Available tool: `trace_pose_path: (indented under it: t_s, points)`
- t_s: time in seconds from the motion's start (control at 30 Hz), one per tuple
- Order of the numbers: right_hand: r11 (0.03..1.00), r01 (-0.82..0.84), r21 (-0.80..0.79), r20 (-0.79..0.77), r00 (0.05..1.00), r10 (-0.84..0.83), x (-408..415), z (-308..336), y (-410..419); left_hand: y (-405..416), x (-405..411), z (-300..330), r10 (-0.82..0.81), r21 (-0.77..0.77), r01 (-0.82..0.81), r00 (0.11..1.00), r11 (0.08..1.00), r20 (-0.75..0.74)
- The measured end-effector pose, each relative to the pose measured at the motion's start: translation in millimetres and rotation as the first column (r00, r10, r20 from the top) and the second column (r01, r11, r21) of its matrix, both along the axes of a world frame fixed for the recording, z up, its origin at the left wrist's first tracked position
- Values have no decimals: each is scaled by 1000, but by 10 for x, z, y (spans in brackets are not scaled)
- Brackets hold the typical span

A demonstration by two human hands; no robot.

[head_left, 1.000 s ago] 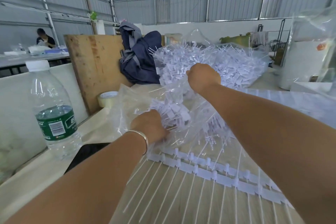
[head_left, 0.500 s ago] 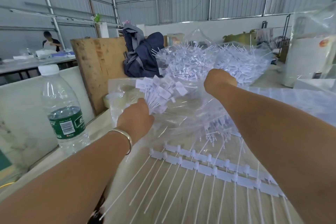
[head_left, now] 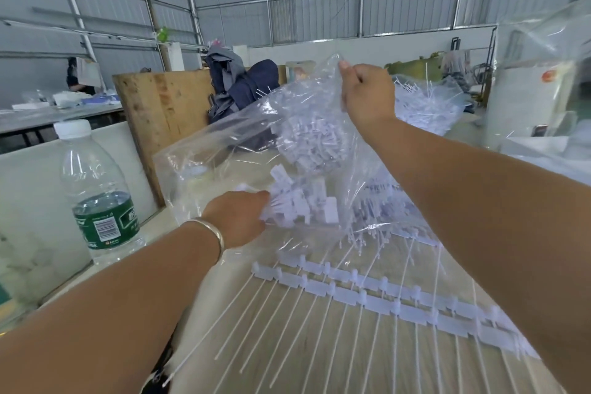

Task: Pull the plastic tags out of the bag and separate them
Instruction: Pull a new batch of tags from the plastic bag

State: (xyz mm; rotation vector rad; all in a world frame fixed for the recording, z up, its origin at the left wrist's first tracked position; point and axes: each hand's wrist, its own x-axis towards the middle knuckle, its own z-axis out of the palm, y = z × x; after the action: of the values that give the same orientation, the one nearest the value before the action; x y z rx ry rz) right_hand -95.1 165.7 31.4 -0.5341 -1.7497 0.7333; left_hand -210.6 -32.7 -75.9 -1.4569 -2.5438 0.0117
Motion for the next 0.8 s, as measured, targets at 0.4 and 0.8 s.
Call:
trace_pose_path:
  t_s: [0.4,0.8]
  points:
    - [978,-88,-191,315,938,146,2,-263,-22,517,-148,387,-401,439,-643,216,628,890]
    - [999,-51,-5,326,944,50,642,-416,-311,408,299,294,197,236,-248,956,940,218]
